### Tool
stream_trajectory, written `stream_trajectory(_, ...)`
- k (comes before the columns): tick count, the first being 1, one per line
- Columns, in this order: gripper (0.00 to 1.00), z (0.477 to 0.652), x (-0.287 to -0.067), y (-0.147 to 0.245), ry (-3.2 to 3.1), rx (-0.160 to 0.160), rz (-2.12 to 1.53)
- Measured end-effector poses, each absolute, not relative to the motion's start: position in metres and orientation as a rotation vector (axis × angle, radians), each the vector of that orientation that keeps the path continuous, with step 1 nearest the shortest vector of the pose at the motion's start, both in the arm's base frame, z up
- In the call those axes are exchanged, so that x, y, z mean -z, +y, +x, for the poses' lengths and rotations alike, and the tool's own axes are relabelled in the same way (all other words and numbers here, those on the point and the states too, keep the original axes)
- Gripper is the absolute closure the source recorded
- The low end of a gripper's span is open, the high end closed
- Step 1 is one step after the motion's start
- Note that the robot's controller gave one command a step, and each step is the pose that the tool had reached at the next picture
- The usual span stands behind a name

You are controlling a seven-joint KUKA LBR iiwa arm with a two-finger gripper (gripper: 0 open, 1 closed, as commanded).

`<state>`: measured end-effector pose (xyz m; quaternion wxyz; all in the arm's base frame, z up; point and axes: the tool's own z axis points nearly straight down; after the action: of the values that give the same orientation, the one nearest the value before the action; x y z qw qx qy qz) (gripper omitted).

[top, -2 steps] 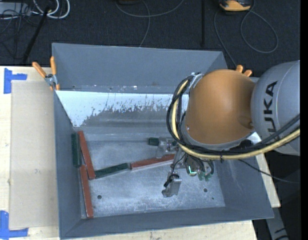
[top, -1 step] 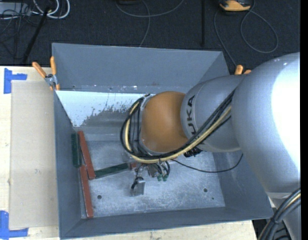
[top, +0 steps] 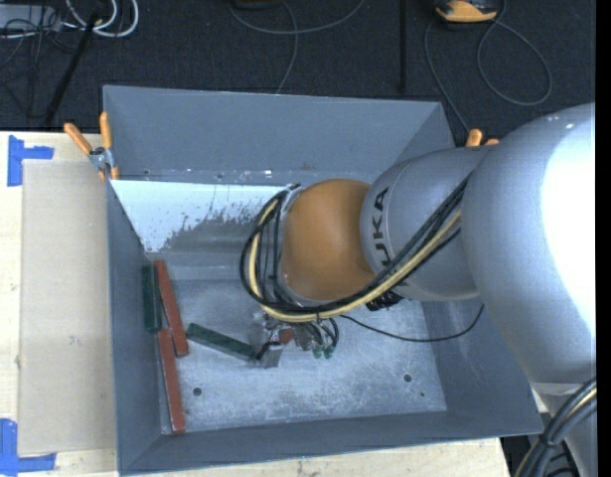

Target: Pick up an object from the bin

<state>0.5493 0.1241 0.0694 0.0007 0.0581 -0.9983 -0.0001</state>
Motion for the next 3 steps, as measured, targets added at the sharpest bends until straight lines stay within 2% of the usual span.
stream_trajectory(1, 1.00, 0.565, -0.070, 0.134, -3.135, 0.000, -0.207)
stream_trajectory(2, 1.00, 0.597, -0.070, 0.145, -3.103, 0.001, -0.499)
stream_trajectory(3, 1.00, 0.604, -0.070, 0.165, -3.097, 0.002, -0.536)
